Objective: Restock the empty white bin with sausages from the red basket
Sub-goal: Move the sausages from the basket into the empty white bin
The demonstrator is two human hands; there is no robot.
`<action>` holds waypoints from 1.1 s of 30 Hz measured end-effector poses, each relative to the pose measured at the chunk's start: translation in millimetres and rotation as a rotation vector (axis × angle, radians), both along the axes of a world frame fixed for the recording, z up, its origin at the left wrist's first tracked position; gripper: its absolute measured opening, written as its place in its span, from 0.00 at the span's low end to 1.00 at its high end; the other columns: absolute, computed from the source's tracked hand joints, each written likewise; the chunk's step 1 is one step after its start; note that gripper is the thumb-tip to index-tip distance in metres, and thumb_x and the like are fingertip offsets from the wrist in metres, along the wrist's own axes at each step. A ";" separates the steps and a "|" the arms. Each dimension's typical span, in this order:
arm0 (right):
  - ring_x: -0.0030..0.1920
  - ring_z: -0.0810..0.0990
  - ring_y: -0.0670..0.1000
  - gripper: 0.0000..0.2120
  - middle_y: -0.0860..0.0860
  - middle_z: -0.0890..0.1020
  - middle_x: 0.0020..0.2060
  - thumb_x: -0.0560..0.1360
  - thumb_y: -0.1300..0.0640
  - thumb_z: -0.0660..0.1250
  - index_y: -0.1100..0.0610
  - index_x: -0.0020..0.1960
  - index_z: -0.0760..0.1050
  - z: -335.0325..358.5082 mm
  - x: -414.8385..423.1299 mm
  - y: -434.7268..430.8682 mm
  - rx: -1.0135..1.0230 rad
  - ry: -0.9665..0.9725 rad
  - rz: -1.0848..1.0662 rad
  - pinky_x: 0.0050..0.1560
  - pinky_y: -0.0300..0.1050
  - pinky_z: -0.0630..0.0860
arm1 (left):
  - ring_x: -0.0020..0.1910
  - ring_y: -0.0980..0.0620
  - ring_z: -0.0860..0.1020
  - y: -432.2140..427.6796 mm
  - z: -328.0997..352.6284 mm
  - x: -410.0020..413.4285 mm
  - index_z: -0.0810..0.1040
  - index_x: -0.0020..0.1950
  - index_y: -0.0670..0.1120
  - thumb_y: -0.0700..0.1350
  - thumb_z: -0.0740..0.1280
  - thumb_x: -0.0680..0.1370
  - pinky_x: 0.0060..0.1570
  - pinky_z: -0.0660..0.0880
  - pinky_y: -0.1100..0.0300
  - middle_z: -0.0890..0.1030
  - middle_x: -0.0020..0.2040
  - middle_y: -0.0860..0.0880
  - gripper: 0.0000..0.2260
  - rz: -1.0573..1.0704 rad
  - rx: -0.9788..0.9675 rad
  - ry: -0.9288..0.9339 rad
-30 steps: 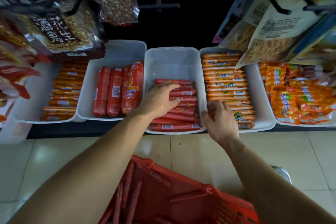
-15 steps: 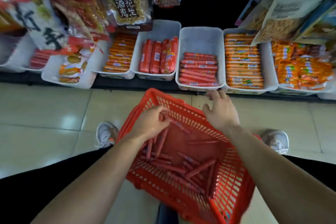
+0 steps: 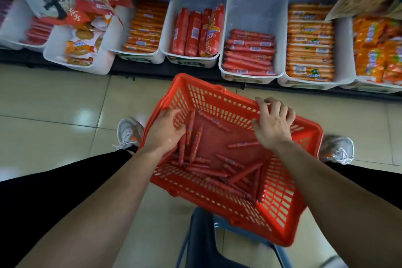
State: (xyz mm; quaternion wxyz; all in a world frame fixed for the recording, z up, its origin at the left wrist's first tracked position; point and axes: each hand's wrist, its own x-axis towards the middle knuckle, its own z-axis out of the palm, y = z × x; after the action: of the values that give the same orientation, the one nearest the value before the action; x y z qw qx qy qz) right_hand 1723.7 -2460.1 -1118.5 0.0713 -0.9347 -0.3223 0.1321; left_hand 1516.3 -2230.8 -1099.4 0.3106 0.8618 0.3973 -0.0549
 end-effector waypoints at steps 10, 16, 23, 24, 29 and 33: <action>0.56 0.72 0.63 0.25 0.59 0.73 0.59 0.67 0.54 0.64 0.58 0.64 0.73 7.7 -7.4 36.7 0.266 -0.119 0.144 0.56 0.59 0.72 | 0.62 0.44 0.76 -11.7 -19.5 1.7 0.76 0.67 0.49 0.51 0.70 0.74 0.61 0.73 0.52 0.79 0.63 0.45 0.21 -0.041 -0.020 0.144; 0.71 0.64 0.68 0.34 0.61 0.63 0.71 0.72 0.45 0.69 0.55 0.74 0.63 -80.7 -41.4 -10.1 -0.176 0.351 0.023 0.69 0.62 0.68 | 0.66 0.40 0.74 -35.3 -78.2 10.1 0.66 0.75 0.47 0.58 0.72 0.72 0.65 0.71 0.52 0.74 0.69 0.40 0.35 0.003 -0.229 0.401; 0.75 0.57 0.68 0.59 0.65 0.53 0.77 0.68 0.34 0.72 0.61 0.80 0.42 -124.7 -49.7 -1.4 -0.276 0.344 -0.430 0.71 0.65 0.61 | 0.78 0.37 0.54 -46.3 -135.0 26.8 0.36 0.80 0.43 0.60 0.78 0.68 0.76 0.57 0.50 0.45 0.79 0.37 0.60 0.161 -0.208 0.466; 0.75 0.56 0.68 0.61 0.65 0.53 0.77 0.66 0.32 0.73 0.61 0.80 0.43 -128.5 -49.2 3.1 -0.243 0.346 -0.482 0.71 0.66 0.61 | 0.77 0.37 0.56 -44.6 -139.1 31.6 0.35 0.80 0.43 0.57 0.78 0.68 0.75 0.57 0.50 0.46 0.79 0.37 0.60 0.216 -0.214 0.452; 0.75 0.58 0.67 0.70 0.63 0.55 0.76 0.56 0.27 0.75 0.58 0.80 0.39 -139.7 -32.5 19.1 -0.142 0.460 -0.588 0.72 0.62 0.61 | 0.73 0.37 0.63 -44.2 -153.9 46.0 0.36 0.80 0.44 0.56 0.80 0.65 0.70 0.63 0.47 0.59 0.75 0.37 0.62 0.254 -0.112 0.433; 0.75 0.57 0.65 0.69 0.64 0.57 0.74 0.56 0.29 0.77 0.56 0.80 0.40 -144.9 -21.3 27.5 -0.133 0.502 -0.561 0.73 0.56 0.59 | 0.70 0.36 0.67 -44.4 -163.6 39.7 0.42 0.81 0.43 0.47 0.81 0.66 0.69 0.66 0.47 0.62 0.73 0.37 0.58 0.247 -0.123 0.329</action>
State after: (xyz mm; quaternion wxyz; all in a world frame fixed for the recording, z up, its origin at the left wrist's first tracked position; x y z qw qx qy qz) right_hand 1702.4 -2432.6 -1263.3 0.1206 -0.9278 -0.0171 0.3527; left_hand 1556.0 -2275.3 -1263.0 0.2979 0.7653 0.5412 -0.1807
